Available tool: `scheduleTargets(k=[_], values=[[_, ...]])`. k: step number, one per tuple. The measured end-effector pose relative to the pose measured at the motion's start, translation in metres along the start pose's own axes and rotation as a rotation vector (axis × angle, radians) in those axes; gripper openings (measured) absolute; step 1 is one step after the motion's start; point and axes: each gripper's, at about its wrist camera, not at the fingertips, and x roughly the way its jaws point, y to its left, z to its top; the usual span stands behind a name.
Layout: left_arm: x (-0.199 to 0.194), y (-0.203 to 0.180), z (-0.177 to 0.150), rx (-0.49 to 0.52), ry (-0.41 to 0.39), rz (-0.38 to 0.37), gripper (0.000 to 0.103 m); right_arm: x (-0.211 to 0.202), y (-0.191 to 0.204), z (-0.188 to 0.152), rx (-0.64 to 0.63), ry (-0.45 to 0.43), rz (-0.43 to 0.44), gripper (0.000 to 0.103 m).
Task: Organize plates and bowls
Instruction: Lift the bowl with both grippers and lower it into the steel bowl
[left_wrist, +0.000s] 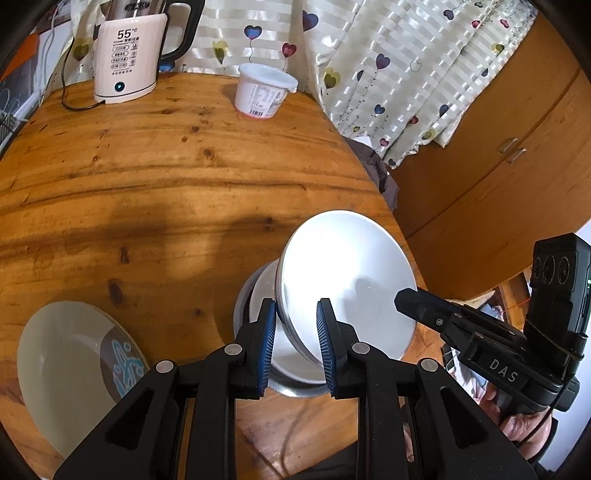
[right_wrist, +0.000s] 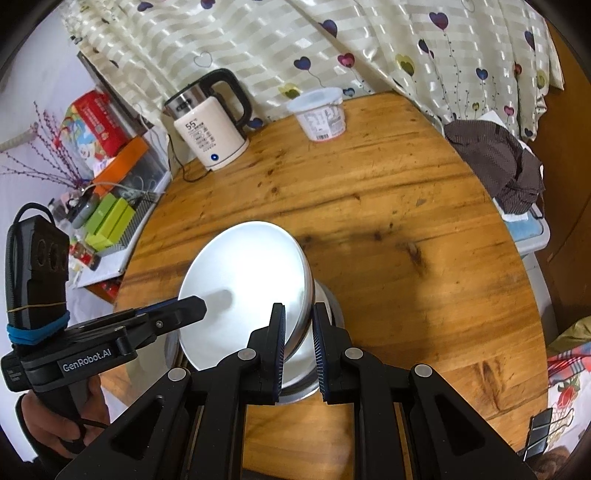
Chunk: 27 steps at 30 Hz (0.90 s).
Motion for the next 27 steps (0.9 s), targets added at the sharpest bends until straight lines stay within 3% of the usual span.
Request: scheduleTargets(k=[27], values=[[0.020,0.011,-0.011,-0.041,0.057,0.013,0.024,0.024,-0.008,-0.008,0.016,0.081,0.000,0.015]])
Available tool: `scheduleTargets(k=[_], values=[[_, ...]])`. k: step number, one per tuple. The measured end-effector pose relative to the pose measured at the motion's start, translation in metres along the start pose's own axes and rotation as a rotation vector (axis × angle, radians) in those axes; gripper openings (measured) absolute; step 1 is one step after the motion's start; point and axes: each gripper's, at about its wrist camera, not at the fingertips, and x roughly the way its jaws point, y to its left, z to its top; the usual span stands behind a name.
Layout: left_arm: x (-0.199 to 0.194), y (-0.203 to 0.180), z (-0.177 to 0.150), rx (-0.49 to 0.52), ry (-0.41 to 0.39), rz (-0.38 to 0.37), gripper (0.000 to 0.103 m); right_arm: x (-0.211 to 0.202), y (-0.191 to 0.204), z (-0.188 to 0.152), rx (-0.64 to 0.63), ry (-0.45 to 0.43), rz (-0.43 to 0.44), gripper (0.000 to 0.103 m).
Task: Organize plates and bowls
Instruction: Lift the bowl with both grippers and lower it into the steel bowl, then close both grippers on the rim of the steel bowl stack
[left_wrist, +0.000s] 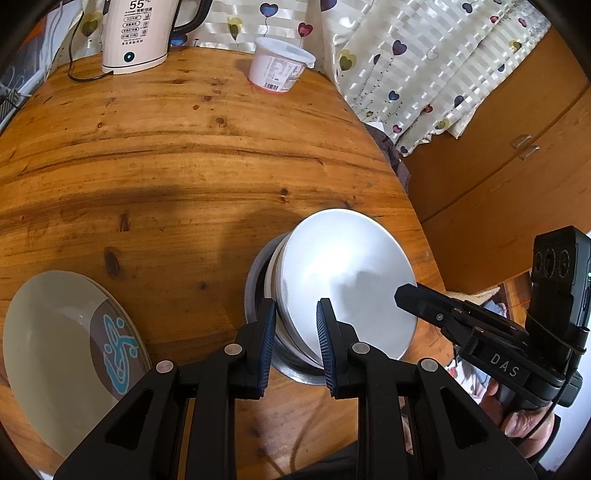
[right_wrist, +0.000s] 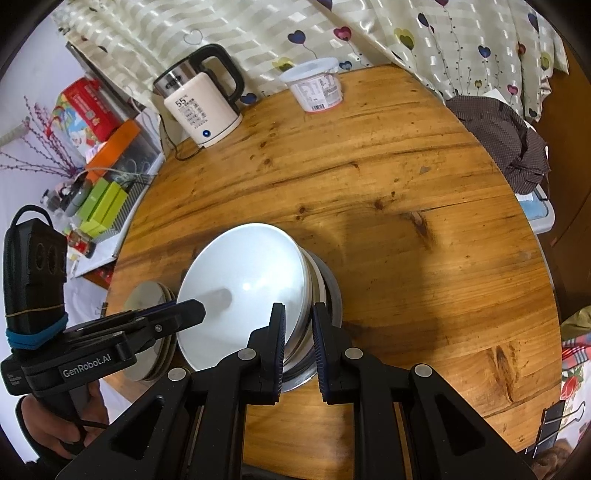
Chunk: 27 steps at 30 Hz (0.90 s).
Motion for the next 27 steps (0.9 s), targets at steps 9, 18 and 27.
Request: scheduleTargets(k=[9,18,27], values=[[-0.0007,0.0003,-0.0005,0.015,-0.019,0.004,0.024,0.0041,-0.0027,0.0003,-0.003,0.002,-0.010,0.015],[-0.0002,-0.0006,-0.0020,0.025,-0.037,0.011,0.024,0.0046,-0.0018,0.0012,-0.024,-0.001,-0.015,0.016],[0.0006,-0.0023,-0.0033,0.042,-0.055,0.027,0.024,0.0051,-0.0018,0.0012,-0.038,-0.008,-0.018,0.016]])
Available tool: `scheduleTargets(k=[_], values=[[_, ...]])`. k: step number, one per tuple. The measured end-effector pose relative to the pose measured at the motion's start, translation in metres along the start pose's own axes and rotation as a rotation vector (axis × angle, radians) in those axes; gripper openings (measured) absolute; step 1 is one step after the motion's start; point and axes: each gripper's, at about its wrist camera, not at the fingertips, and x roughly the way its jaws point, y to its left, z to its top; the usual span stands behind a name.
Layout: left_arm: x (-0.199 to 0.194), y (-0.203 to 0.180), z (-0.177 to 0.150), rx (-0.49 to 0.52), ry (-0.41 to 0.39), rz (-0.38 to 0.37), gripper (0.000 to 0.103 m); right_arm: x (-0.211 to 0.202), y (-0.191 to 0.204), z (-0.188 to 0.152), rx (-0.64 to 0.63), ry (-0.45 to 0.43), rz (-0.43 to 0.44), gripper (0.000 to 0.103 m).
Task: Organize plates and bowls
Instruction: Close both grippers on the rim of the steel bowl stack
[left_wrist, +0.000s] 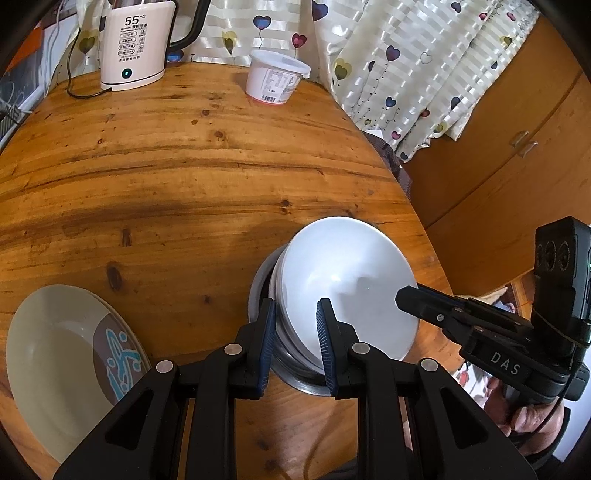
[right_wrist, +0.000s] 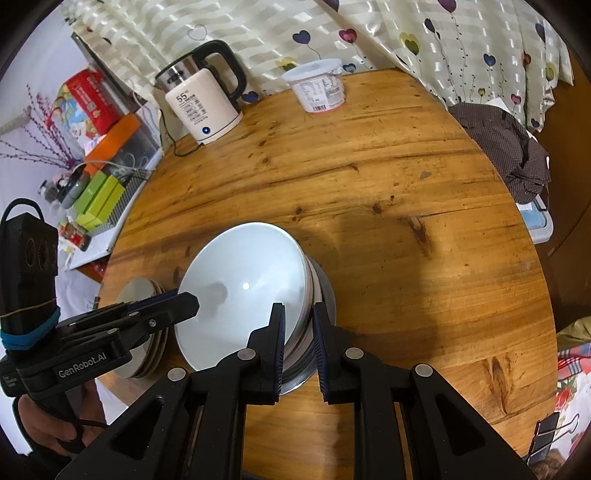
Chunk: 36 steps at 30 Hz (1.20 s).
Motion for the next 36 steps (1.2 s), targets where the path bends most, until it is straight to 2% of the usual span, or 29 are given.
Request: scheduleTargets(k=[10,18,24,31,36], values=[[0.002,0.002,-0.001,-0.008,-0.014,-0.001,0.024,0.001,-0.001,0.001,-0.012,-0.005,0.017,0.016],[0.002,0.004,-0.002,-0.009,-0.018,-0.006,0.024,0.005,-0.005,-0.001,-0.017,-0.009,0.039,0.026],[-0.003,0.006,-0.001,-0.003,-0.052,-0.018,0.024,-0.003,-0.007,0.000,-0.035,-0.050,0.059,0.031],[-0.017,0.013,0.001,-0.002,-0.114,-0.026,0.024,-0.020,-0.014,0.002,-0.070,-0.144,0.081,0.032],[-0.022,0.023,-0.002,-0.009,-0.145,-0.004,0.024,-0.027,-0.029,0.001,-0.046,-0.157,0.062,0.032]])
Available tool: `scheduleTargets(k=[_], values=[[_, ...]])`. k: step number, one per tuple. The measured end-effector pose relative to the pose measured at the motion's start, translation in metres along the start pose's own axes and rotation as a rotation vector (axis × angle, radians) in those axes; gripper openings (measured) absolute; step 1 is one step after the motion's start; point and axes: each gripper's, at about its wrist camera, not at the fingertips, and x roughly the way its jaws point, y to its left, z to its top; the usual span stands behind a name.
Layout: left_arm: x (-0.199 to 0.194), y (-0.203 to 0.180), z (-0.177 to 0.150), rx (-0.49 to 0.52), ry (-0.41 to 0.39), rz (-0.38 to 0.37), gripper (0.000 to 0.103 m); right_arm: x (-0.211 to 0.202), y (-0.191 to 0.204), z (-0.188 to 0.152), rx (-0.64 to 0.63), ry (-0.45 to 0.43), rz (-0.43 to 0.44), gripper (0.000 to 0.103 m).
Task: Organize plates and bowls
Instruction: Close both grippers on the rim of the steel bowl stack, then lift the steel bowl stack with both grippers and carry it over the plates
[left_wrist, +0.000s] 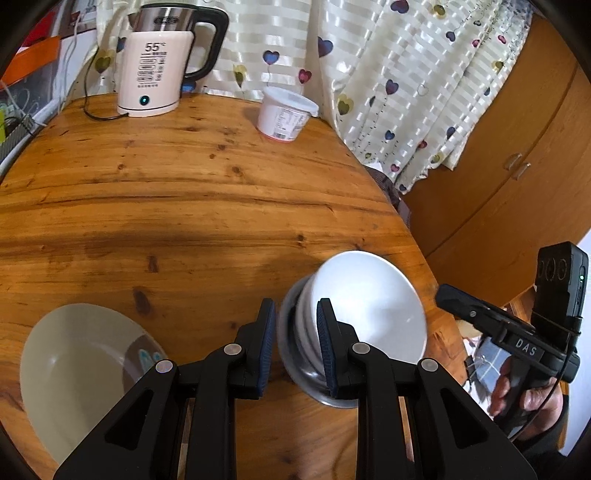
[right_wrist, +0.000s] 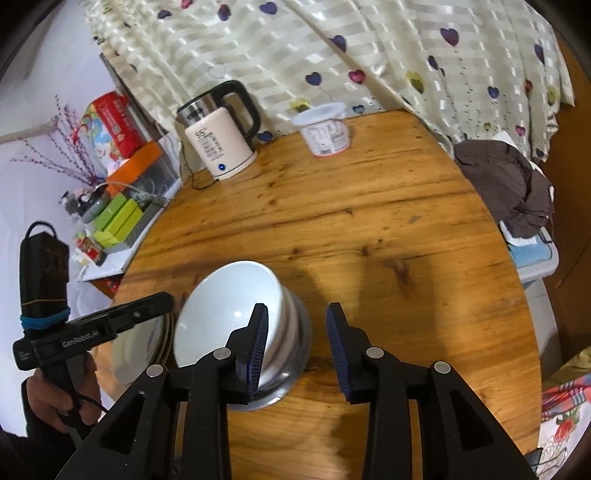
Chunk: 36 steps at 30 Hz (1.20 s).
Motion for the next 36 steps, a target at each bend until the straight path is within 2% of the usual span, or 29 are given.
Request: scheduleTargets(k=[14,20,29,36], values=[[0.003,0.022,-0.018,-0.062,0.023,-0.012,0.024,0.001,-0.035,-0.020,0.141,0.069,0.074,0.030],[0.009,0.025,-0.026,-0.081,0.052,-0.033,0.024,0.010,-0.033,-0.028,0.143,0.100,0.131,0.029],[0.015,0.025,-0.032,-0.085,0.082,-0.052,0.024,0.022,-0.040,-0.037,0.175,0.126,0.153,0.029],[0.021,0.023,-0.034,-0.086,0.110,-0.083,0.024,0.031,-0.043,-0.041,0.198,0.153,0.203,0.029]])
